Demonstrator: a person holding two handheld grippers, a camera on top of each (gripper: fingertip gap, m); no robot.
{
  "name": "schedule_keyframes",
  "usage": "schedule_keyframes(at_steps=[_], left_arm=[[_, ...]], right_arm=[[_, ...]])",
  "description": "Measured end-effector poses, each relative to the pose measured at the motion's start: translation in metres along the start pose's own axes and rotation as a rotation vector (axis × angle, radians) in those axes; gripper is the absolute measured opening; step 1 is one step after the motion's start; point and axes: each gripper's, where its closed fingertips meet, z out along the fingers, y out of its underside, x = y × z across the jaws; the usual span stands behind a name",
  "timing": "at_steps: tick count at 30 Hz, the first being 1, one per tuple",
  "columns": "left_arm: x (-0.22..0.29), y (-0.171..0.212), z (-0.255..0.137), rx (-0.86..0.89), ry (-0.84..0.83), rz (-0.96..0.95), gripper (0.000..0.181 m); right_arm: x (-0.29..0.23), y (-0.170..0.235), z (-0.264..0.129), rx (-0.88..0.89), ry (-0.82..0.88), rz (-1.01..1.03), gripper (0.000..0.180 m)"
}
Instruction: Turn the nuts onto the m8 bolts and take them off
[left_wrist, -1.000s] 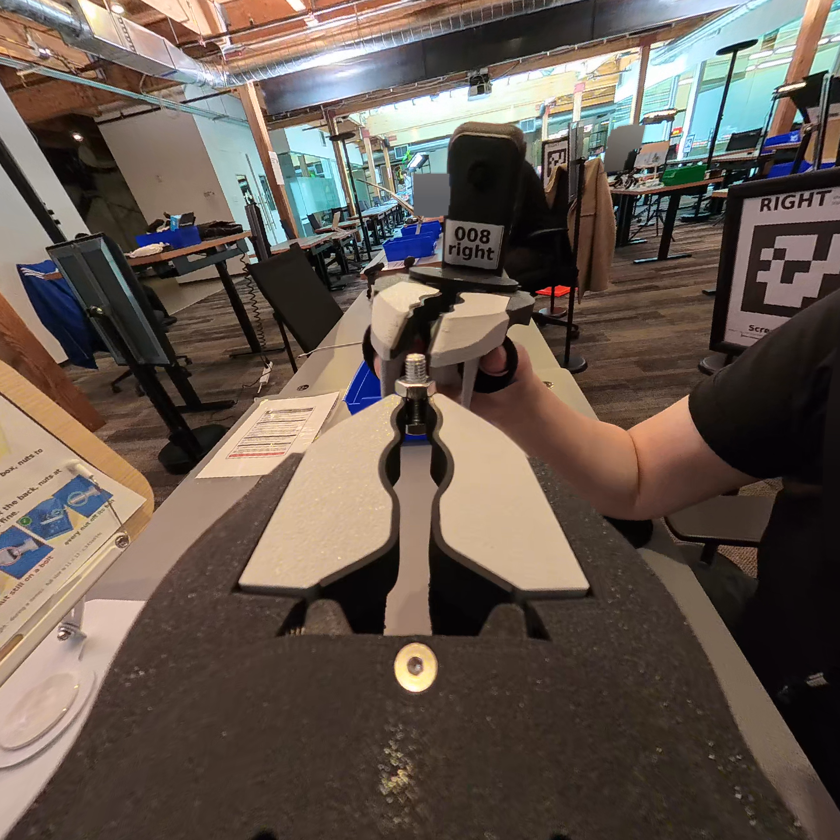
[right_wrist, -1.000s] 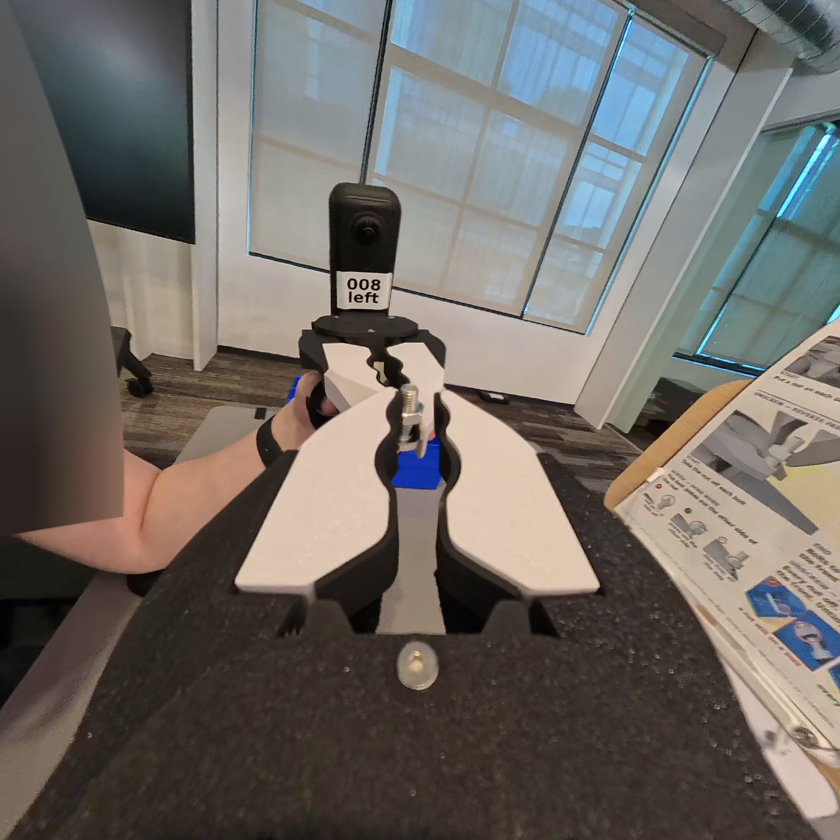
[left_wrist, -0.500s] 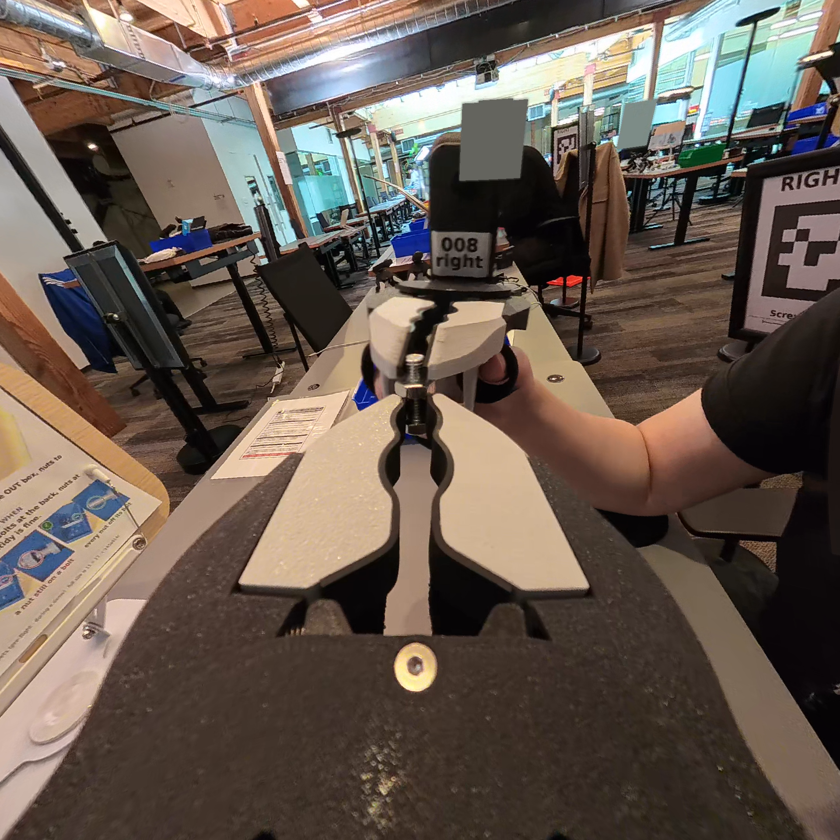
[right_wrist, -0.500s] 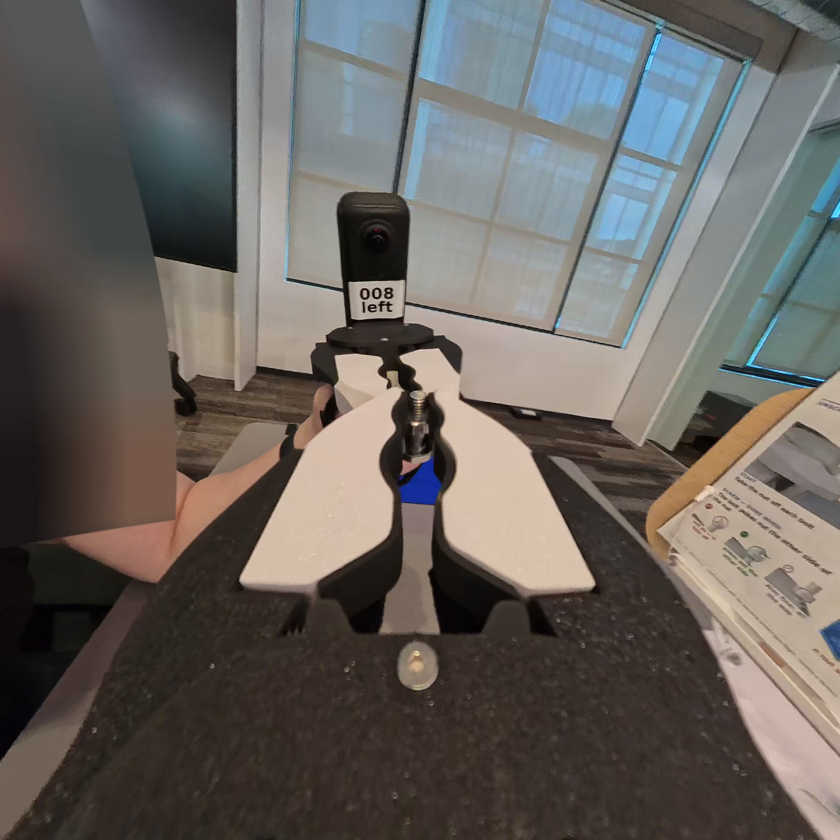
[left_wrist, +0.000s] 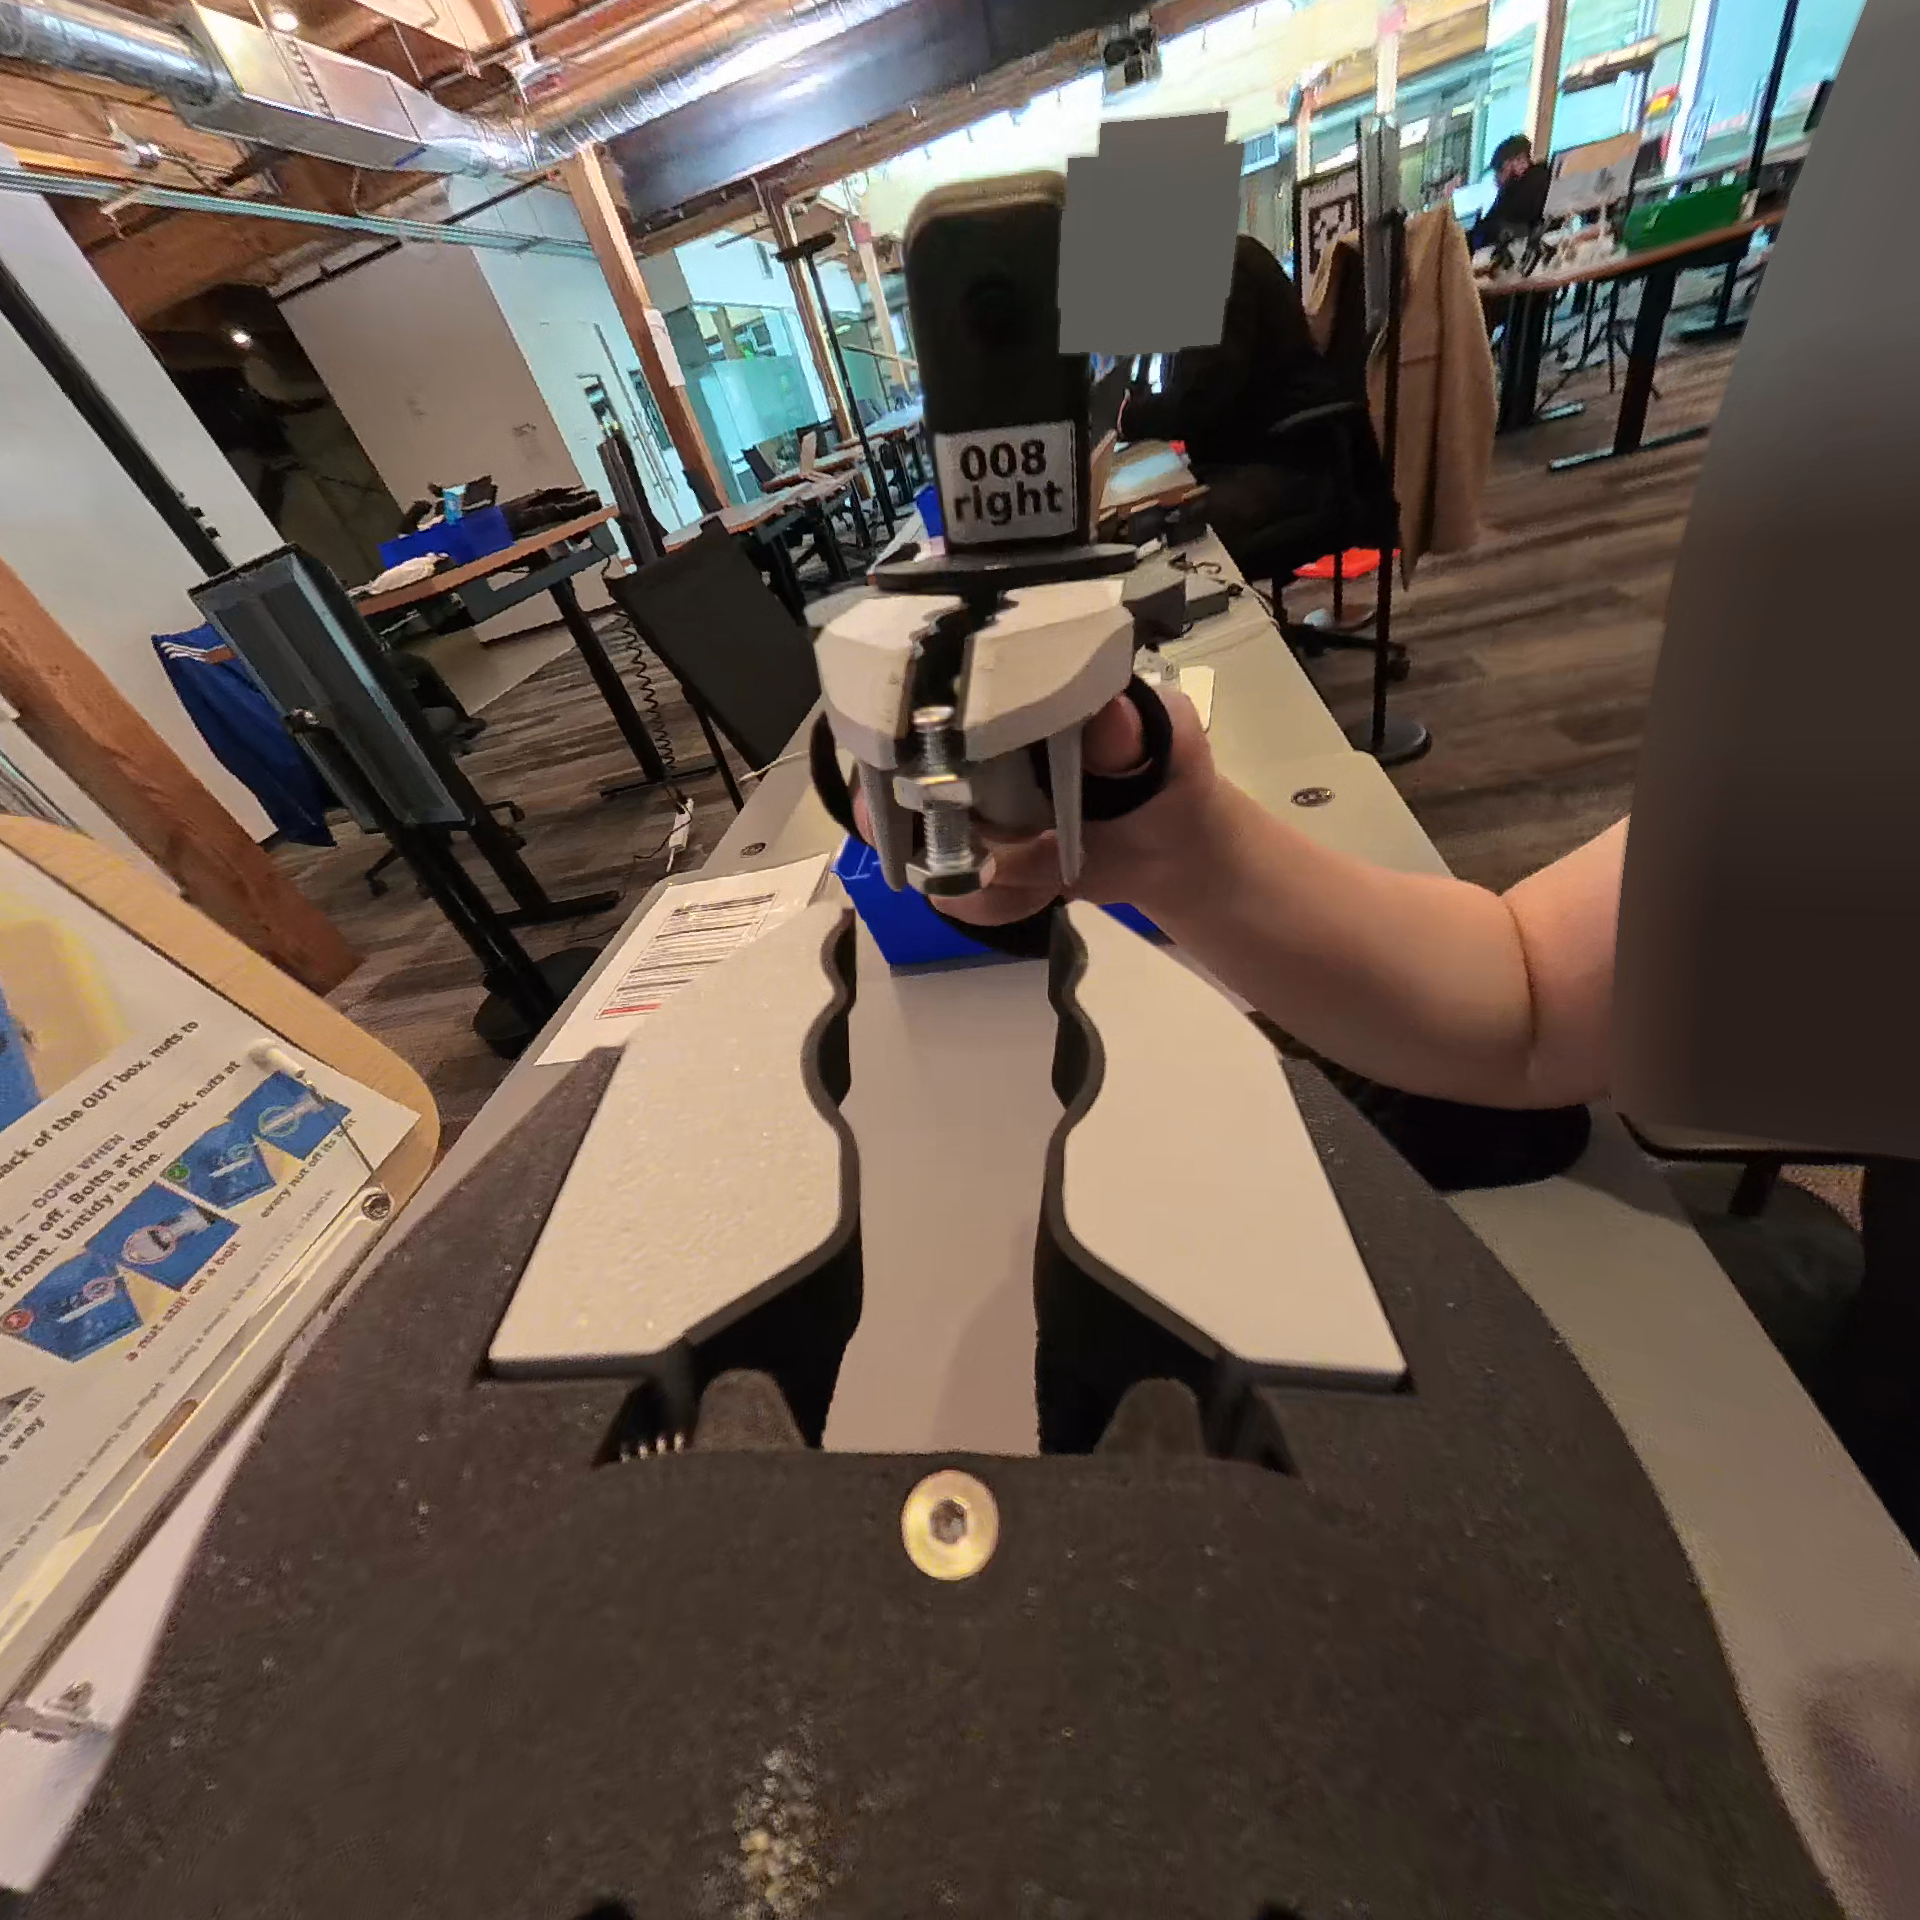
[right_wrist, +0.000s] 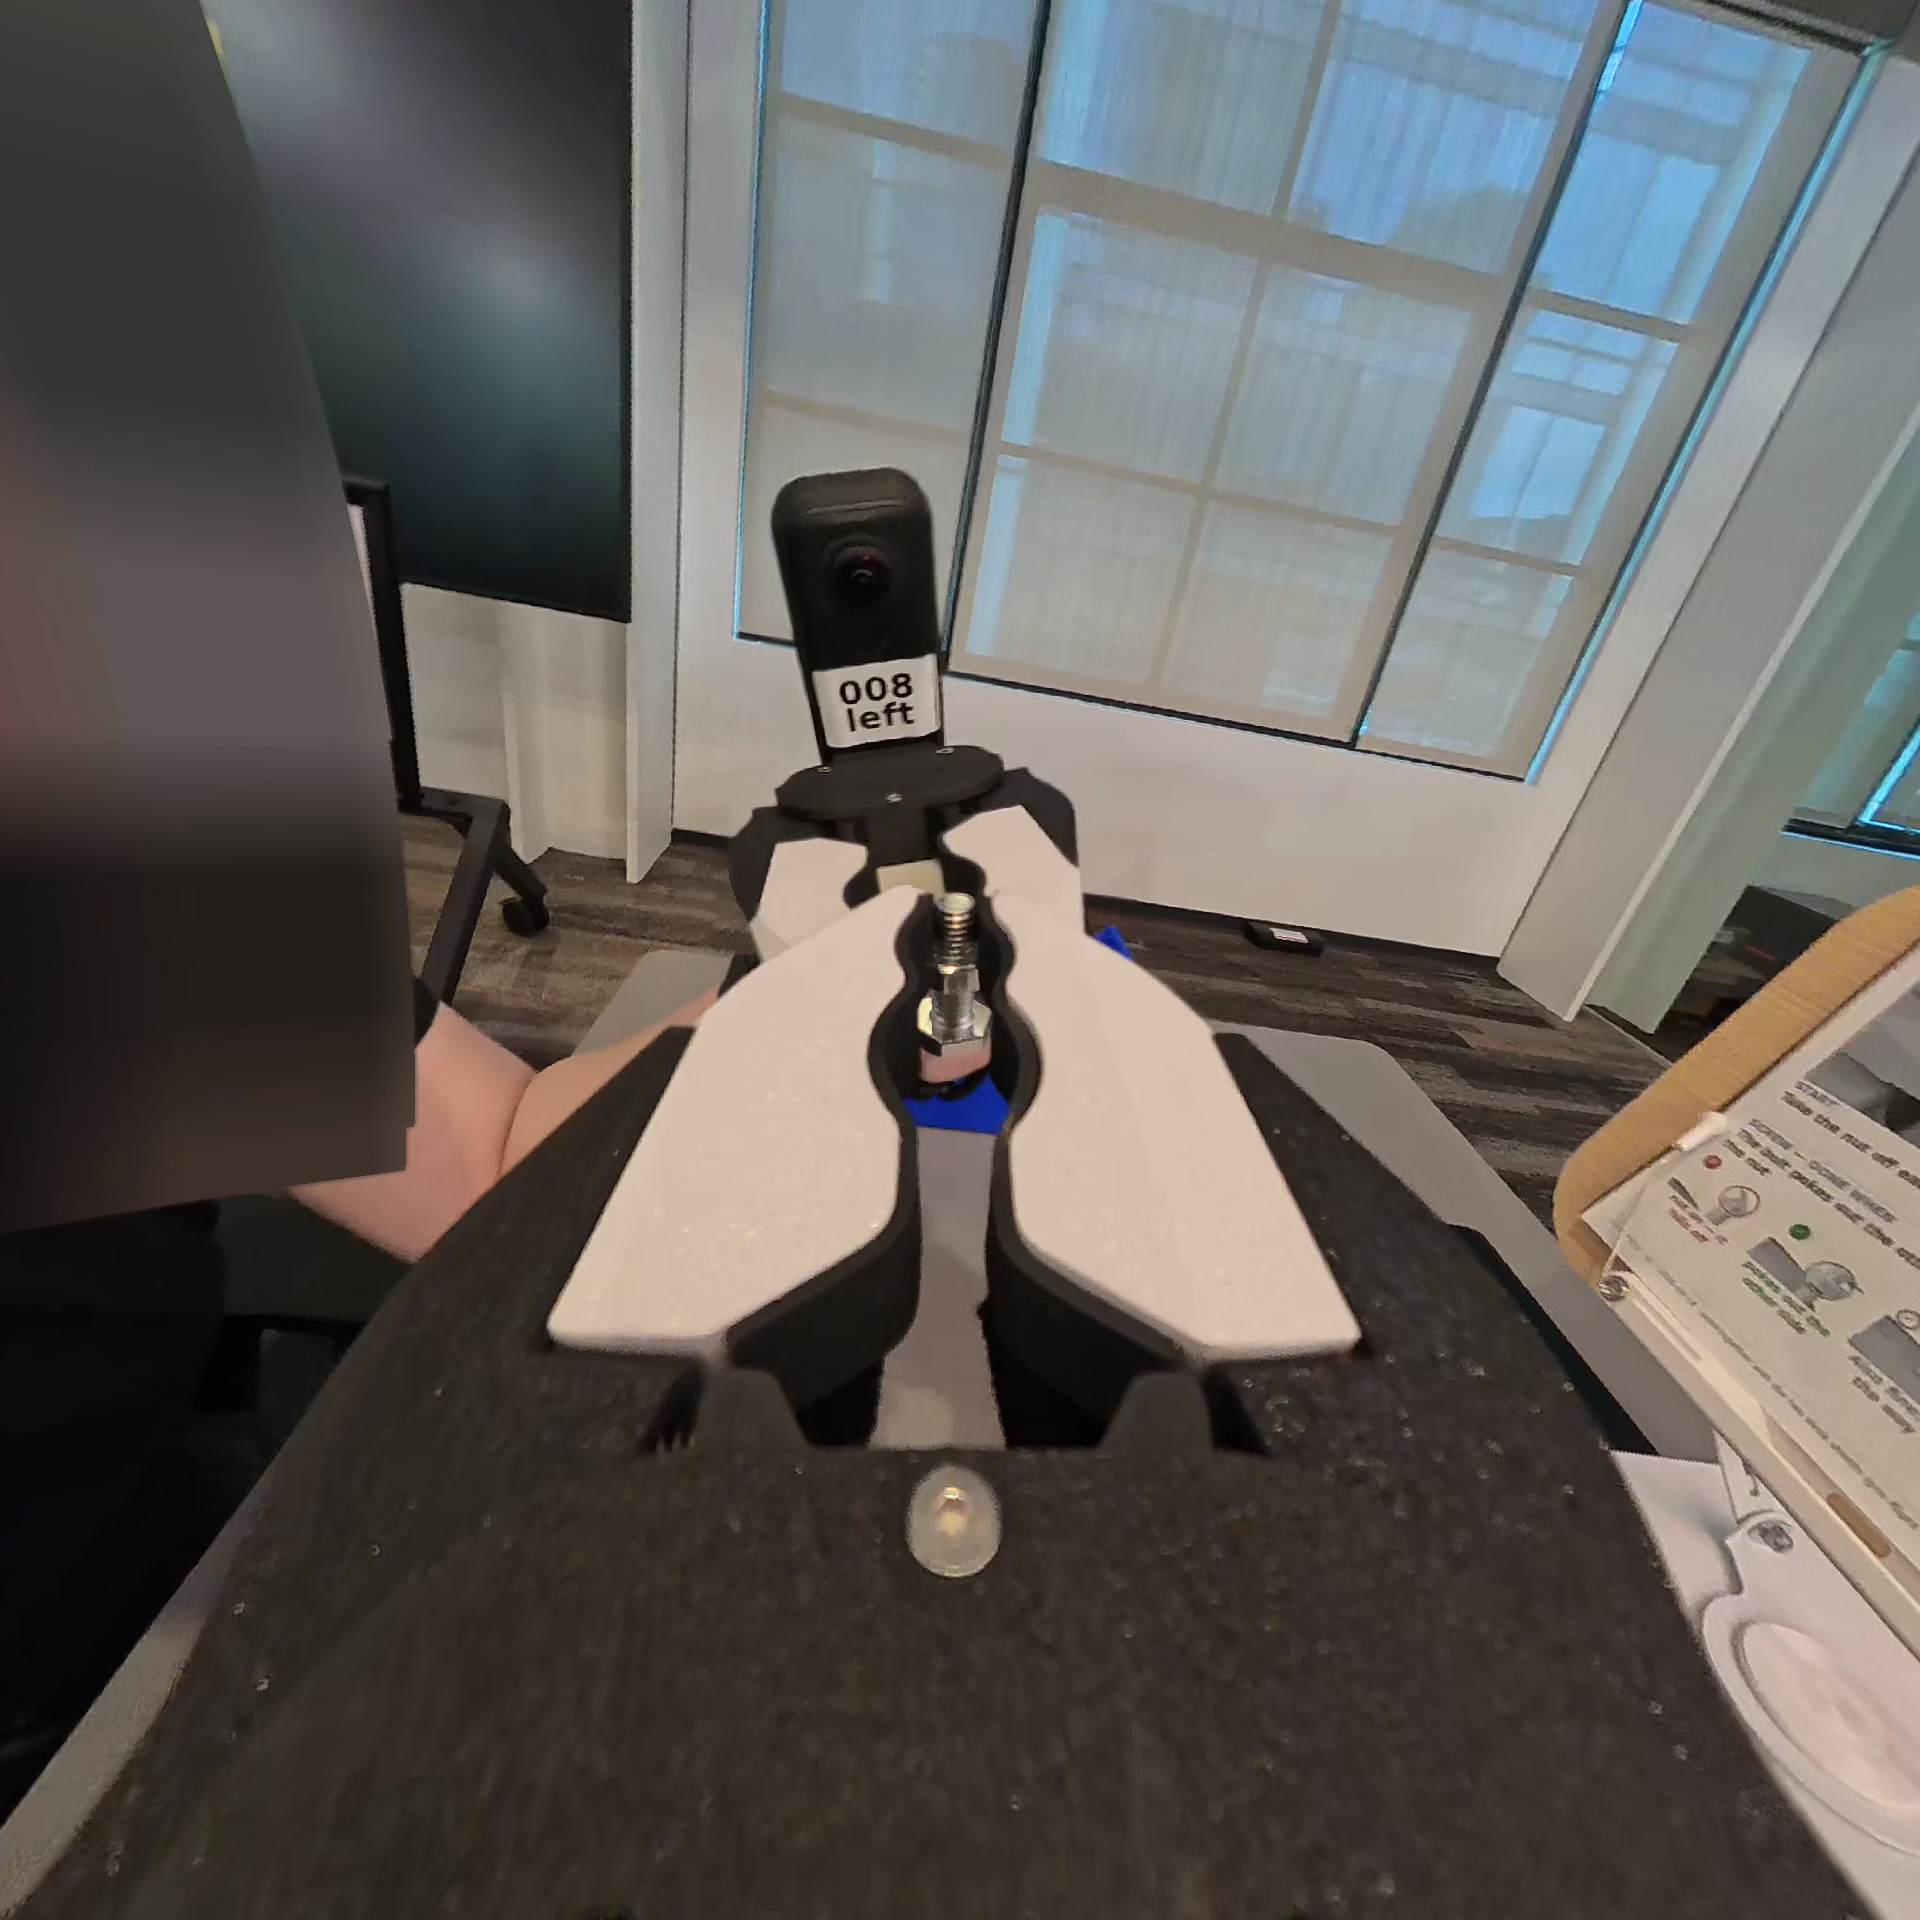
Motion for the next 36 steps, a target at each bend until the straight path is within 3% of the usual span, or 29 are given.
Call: schedule_keyframes(at_steps=[14, 36], left_arm=[[0.025, 0.002, 0.023, -0.003, 0.119, -0.007, 0.020], [0.023, 0.011, 0.030, -0.038, 0.100, 0.045, 0.010]], right_arm=[[-0.023, 0.009, 0.002, -0.047, -0.137, -0.091, 0.007], [-0.025, 0.011, 0.001, -0.048, -0.152, -0.107, 0.007]])
